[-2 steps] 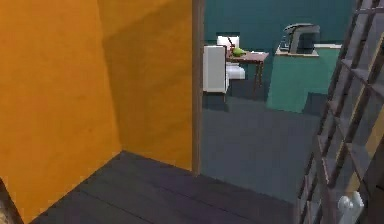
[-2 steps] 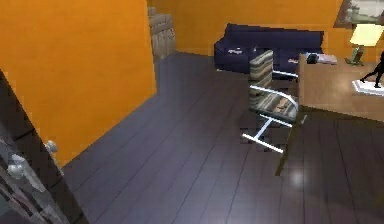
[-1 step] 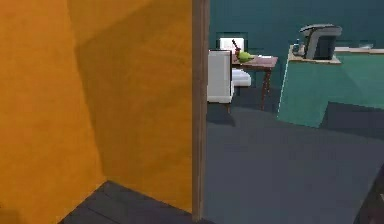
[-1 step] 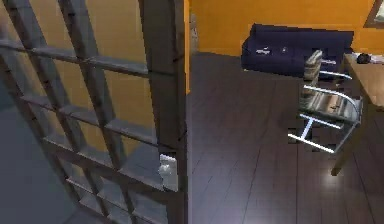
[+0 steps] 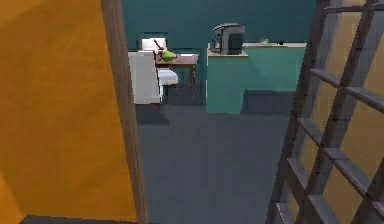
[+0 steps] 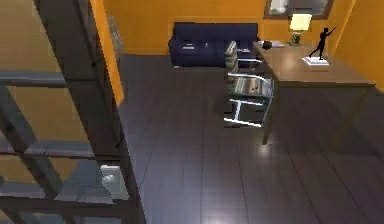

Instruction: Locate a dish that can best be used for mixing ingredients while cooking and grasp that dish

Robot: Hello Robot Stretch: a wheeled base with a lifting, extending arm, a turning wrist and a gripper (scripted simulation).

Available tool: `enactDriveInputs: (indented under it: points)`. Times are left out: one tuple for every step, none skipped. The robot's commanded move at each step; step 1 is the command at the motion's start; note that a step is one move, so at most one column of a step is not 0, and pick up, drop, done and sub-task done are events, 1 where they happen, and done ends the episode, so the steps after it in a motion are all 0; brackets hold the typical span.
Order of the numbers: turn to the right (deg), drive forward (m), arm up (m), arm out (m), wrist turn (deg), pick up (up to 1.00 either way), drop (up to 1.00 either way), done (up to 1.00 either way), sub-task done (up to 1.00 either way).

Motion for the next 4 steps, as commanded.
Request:
enactDriveInputs:
  points:
    - [3.0,0.00,0.00,0.00,0.0,0.00,0.00,0.00,0.00]
    - [0.0,1.00,0.00,0.00,0.0,0.00,0.00,0.00,0.00]
    - [0.0,0.30,0.00,0.00,0.0,0.00,0.00,0.00,0.00]
    - [30.0,0.00,0.00,0.00,0.0,0.00,0.00,0.00,0.00]
